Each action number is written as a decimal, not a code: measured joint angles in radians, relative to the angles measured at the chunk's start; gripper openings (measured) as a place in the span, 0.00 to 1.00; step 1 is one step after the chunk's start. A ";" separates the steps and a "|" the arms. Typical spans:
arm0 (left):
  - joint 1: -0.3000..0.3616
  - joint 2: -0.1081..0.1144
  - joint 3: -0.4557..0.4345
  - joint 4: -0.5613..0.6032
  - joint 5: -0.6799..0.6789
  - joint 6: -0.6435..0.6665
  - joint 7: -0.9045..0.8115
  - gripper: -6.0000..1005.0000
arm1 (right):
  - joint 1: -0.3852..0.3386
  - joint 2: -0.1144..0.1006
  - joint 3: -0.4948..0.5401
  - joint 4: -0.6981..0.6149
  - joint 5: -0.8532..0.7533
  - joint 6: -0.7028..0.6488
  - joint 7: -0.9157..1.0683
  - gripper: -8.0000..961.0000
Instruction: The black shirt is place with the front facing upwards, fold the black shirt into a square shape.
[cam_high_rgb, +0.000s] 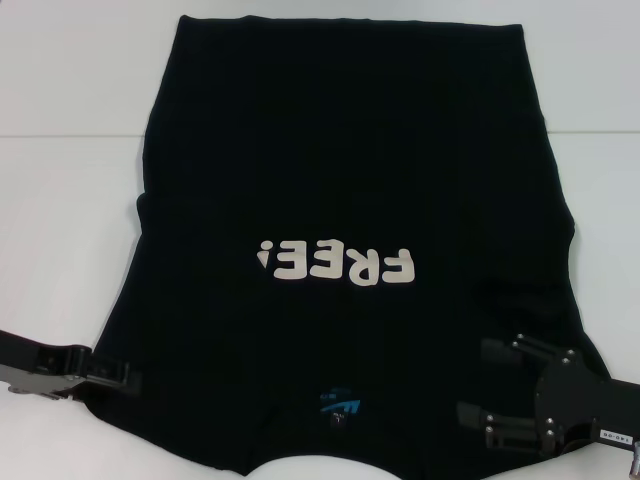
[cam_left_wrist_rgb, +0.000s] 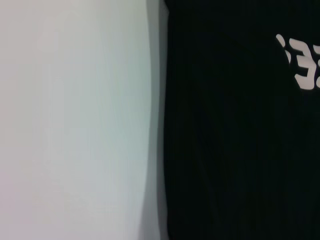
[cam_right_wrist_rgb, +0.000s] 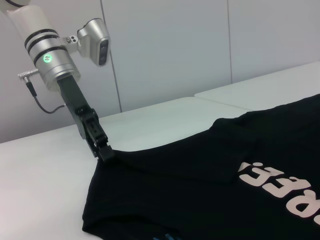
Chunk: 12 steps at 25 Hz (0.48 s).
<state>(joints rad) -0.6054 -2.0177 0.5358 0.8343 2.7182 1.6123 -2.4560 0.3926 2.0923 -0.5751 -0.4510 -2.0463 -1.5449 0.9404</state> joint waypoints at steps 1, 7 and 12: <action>0.000 -0.002 0.005 0.004 0.002 -0.002 0.000 0.83 | 0.000 0.000 0.000 0.000 0.000 0.000 0.000 0.95; 0.001 -0.006 0.018 0.010 0.003 -0.012 0.003 0.82 | 0.000 -0.001 0.000 -0.004 0.000 -0.004 0.003 0.95; 0.003 -0.007 0.031 0.011 0.005 -0.013 0.005 0.63 | 0.000 -0.002 0.000 -0.005 0.000 -0.005 0.004 0.95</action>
<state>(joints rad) -0.6029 -2.0252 0.5670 0.8455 2.7234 1.5990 -2.4508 0.3927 2.0907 -0.5749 -0.4556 -2.0460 -1.5500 0.9443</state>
